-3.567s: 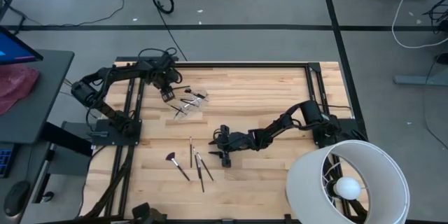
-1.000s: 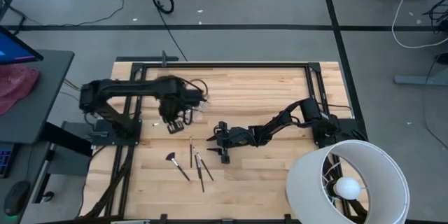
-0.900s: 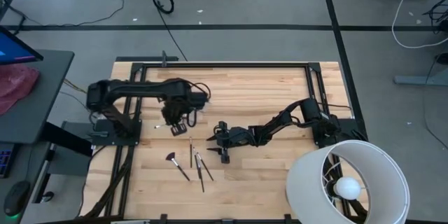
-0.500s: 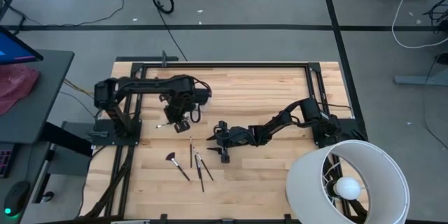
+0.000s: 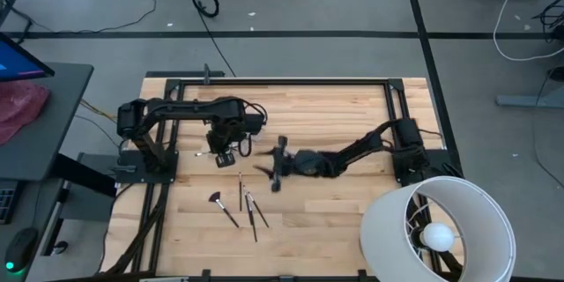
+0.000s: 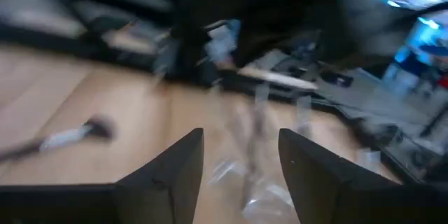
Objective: Put items in baskets/containers
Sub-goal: Put the eyeshadow brush into the middle section of the transparent organizer
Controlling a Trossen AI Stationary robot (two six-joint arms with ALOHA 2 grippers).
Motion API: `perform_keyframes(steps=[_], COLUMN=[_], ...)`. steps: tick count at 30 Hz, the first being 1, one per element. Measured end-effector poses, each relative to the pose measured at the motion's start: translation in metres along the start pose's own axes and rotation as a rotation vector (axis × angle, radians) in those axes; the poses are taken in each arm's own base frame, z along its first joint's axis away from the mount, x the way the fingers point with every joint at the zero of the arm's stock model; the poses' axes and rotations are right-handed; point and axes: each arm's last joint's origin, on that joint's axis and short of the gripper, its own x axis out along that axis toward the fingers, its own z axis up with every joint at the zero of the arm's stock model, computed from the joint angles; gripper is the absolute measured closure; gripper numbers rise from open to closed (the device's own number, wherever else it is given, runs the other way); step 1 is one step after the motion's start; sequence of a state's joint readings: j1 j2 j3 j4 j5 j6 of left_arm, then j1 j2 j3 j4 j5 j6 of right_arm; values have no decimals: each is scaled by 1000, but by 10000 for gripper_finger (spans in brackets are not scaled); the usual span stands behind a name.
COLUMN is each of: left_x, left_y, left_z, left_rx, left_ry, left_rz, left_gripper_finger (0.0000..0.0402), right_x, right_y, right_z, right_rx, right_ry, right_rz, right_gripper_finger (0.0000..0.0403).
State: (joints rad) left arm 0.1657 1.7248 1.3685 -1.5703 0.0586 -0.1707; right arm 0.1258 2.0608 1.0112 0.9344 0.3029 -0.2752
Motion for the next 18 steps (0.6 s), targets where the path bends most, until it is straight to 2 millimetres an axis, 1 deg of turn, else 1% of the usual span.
perform_keyframes(steps=[2, 4, 8, 11, 14, 18], left_x=[1, 1, 3, 5, 6, -4], left_y=[-8, -18, -37, -53, -65, -77], left_z=[-2, -4, -9, -9, -10, -13], left_rx=[29, 61, 126, 163, 200, 240], left_ry=[1, 0, -2, -52, -97, -150], left_rz=[10, 22, 49, 57, 57, 94], left_gripper_finger=[385, 385, 385, 385, 385, 385], right_x=[5, 10, 14, 13, 13, 12], right_y=[-12, -18, -17, -13, -10, -9], right_z=[8, 8, 3, 4, 5, 6], right_rx=[80, 113, 85, 90, 111, 123], right_ry=[-11, 20, 113, 105, 86, 81], right_rz=[-15, 11, 54, 88, 176, 200], right_gripper_finger=[214, 214, 214, 214, 214, 214])
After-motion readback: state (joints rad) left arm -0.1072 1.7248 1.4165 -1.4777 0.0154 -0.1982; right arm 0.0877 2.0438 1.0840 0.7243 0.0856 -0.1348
